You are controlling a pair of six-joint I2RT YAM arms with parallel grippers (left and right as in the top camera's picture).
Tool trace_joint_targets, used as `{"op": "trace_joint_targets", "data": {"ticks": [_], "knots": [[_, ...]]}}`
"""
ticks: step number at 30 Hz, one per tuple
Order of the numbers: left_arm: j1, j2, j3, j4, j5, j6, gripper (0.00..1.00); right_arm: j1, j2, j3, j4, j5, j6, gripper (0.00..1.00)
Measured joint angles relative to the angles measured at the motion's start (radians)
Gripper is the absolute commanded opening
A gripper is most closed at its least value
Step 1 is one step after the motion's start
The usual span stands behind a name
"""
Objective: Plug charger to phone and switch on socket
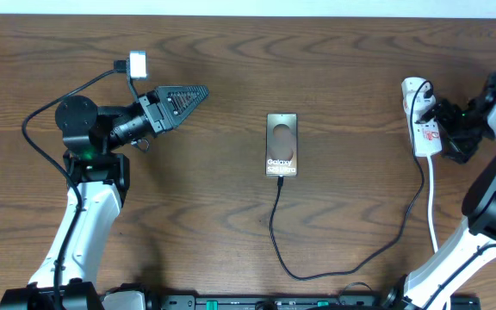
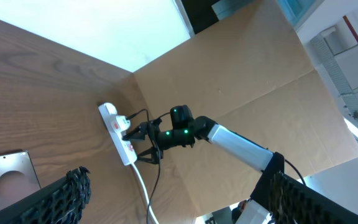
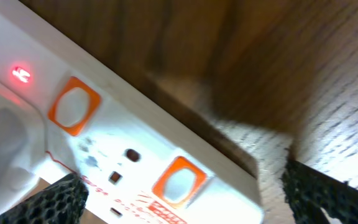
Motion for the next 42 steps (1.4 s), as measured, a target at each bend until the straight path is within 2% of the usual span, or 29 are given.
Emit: {"op": "trace_joint_targets", "data": {"ticks": [7, 21, 42], "knots": [[0.0, 0.0, 0.0, 0.0, 0.0, 0.0, 0.93, -0.05, 0.0, 0.002, -0.019, -0.011, -0.101, 0.99], [0.0, 0.0, 0.0, 0.0, 0.0, 0.0, 0.93, 0.008, 0.004, 0.012, -0.007, -0.014, -0.355, 0.99], [0.0, 0.0, 0.0, 0.0, 0.0, 0.0, 0.93, 0.026, 0.007, 0.017, 0.003, -0.014, -0.4, 0.99]]}}
